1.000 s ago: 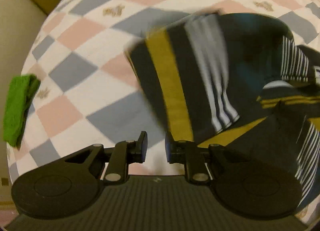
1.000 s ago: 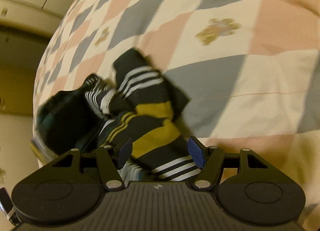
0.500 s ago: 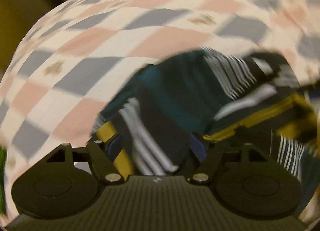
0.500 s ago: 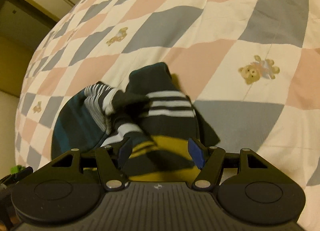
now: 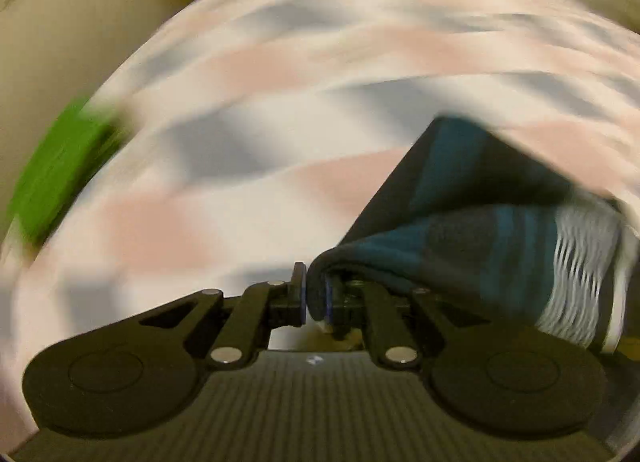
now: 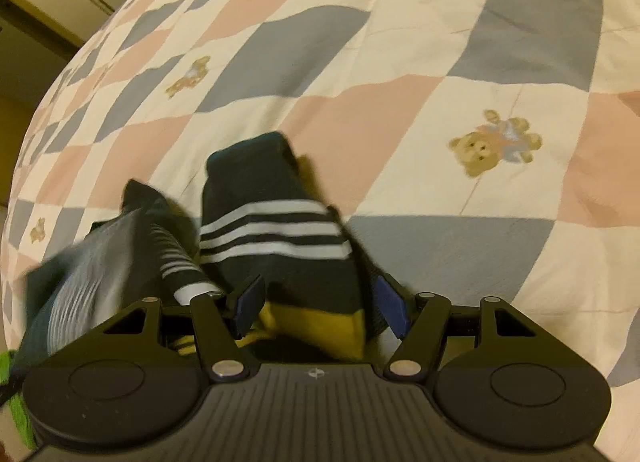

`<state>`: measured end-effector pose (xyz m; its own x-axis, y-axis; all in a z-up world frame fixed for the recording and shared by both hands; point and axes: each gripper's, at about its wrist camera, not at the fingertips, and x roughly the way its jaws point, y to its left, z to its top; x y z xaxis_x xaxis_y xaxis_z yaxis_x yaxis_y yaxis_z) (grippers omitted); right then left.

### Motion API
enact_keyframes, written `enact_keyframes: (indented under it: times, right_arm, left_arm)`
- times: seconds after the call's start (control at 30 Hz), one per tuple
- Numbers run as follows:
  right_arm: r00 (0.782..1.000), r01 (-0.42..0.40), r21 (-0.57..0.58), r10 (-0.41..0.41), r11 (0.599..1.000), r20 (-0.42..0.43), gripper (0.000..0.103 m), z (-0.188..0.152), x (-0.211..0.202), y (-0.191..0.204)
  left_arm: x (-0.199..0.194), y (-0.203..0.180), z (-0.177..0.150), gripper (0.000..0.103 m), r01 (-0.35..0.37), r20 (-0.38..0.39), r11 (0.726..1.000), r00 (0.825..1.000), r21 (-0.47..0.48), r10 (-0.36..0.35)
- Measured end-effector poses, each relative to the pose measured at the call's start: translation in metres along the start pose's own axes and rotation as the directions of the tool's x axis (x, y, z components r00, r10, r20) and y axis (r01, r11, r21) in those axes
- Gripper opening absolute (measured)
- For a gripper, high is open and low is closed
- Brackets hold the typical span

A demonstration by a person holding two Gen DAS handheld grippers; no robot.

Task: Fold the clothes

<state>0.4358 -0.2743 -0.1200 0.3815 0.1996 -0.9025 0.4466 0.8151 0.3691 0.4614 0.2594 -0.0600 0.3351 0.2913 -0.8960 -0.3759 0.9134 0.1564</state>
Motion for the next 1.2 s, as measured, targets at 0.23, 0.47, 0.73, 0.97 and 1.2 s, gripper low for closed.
enact_keyframes:
  times: [0.23, 0.47, 0.73, 0.97, 1.2]
  right_arm:
    - [0.999, -0.035, -0.005, 0.035, 0.999, 0.009, 0.064, 0.013, 0.012, -0.002]
    - [0.994, -0.111, -0.03, 0.111, 0.993, -0.004, 0.017, 0.017, 0.03, 0.007]
    - [0.957, -0.077, -0.122, 0.108, 0.99, 0.269, 0.01, 0.0, -0.07, 0.013]
    - [0.955, 0.132, 0.108, -0.155, 0.985, 0.254, 0.046, 0.011, -0.113, -0.061]
    - [0.991, -0.12, 0.09, 0.113, 0.989, 0.074, 0.059, -0.052, -0.097, -0.039]
  left_arm:
    - [0.023, 0.045, -0.02, 0.04, -0.022, -0.198, 0.984, 0.98, -0.177, -0.013]
    - [0.017, 0.043, -0.034, 0.035, 0.03, -0.253, 0.987, 0.965, -0.156, -0.069]
    - [-0.01, 0.006, -0.026, 0.035, 0.172, -0.17, 0.985, 0.97, -0.025, -0.174]
    - [-0.018, -0.032, -0.048, 0.038, 0.34, -0.223, 0.937, 0.922, 0.078, -0.316]
    - [-0.021, -0.048, -0.083, 0.055, 0.452, -0.295, 0.89, 0.859, 0.054, -0.418]
